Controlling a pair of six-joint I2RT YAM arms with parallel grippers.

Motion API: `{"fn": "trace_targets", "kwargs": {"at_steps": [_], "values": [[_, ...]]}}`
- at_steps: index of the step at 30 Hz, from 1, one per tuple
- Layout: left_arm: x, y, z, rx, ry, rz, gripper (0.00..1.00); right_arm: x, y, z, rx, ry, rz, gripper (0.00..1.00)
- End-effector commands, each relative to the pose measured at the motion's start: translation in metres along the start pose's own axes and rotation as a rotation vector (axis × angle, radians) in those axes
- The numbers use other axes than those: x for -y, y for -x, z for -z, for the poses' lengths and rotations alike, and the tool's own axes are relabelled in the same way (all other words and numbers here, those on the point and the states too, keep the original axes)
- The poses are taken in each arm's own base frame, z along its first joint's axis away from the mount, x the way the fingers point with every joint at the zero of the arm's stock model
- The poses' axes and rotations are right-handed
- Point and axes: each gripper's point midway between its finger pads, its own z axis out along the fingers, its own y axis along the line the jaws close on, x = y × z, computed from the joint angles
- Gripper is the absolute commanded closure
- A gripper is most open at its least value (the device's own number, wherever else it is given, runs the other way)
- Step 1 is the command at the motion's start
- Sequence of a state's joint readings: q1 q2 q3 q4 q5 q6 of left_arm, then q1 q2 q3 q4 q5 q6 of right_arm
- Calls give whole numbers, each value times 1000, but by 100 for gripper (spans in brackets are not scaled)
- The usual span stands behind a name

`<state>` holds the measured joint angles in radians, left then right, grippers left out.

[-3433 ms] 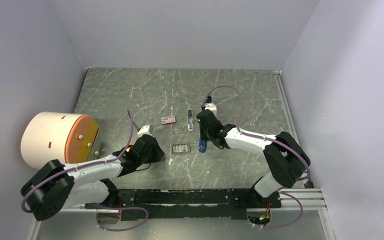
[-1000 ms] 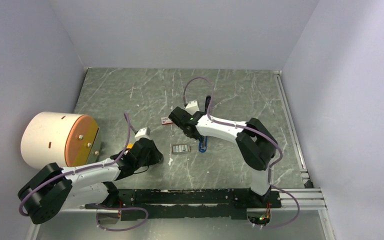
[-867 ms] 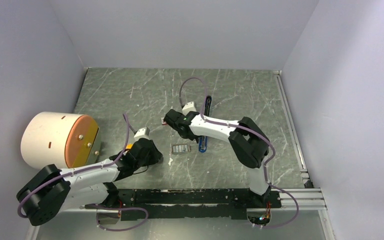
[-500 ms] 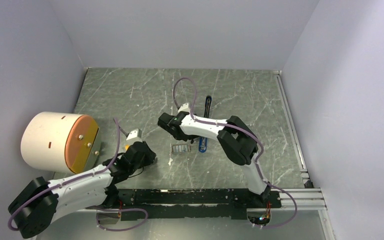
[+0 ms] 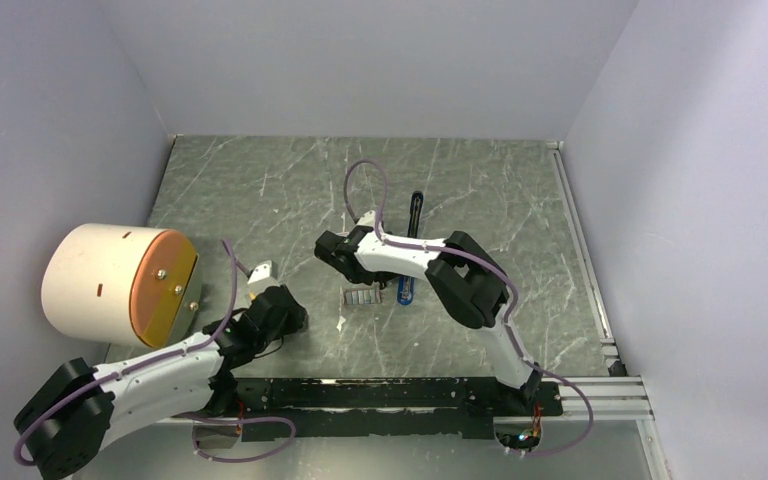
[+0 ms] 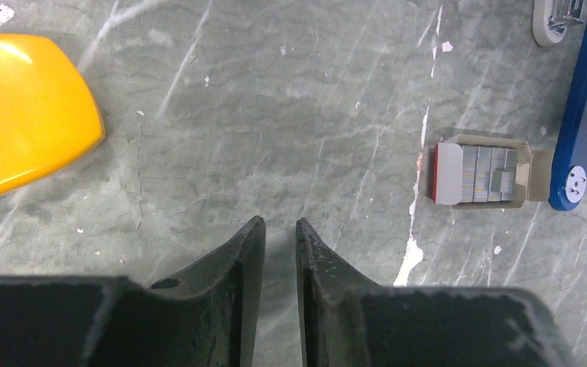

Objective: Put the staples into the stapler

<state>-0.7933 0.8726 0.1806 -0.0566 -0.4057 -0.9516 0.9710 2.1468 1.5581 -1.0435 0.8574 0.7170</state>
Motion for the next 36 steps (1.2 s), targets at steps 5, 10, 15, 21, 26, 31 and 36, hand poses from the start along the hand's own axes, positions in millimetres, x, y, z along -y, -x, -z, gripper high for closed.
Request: {"fn": "trace_targets", "kwargs": {"at_steps": [5, 10, 15, 21, 26, 31, 36], "values": [[-1, -4, -5, -13, -1, -10, 73, -7, 7, -4, 35, -18, 9, 66], [-1, -2, -5, -4, -1, -6, 72, -8, 8, -6, 43, -26, 15, 68], [-1, -3, -5, -4, 1, -7, 72, -7, 12, -4, 63, -49, 27, 72], [-2, -3, -5, -7, 4, -8, 73, -10, 14, -2, 77, -45, 31, 76], [-3, -3, -5, -6, 4, -9, 72, -12, 13, -2, 74, -40, 31, 77], [-3, -4, -5, -6, 4, -11, 72, -10, 12, -3, 70, -53, 31, 76], [-3, -3, -4, -6, 5, -12, 72, -10, 11, -4, 67, -62, 38, 74]]}}
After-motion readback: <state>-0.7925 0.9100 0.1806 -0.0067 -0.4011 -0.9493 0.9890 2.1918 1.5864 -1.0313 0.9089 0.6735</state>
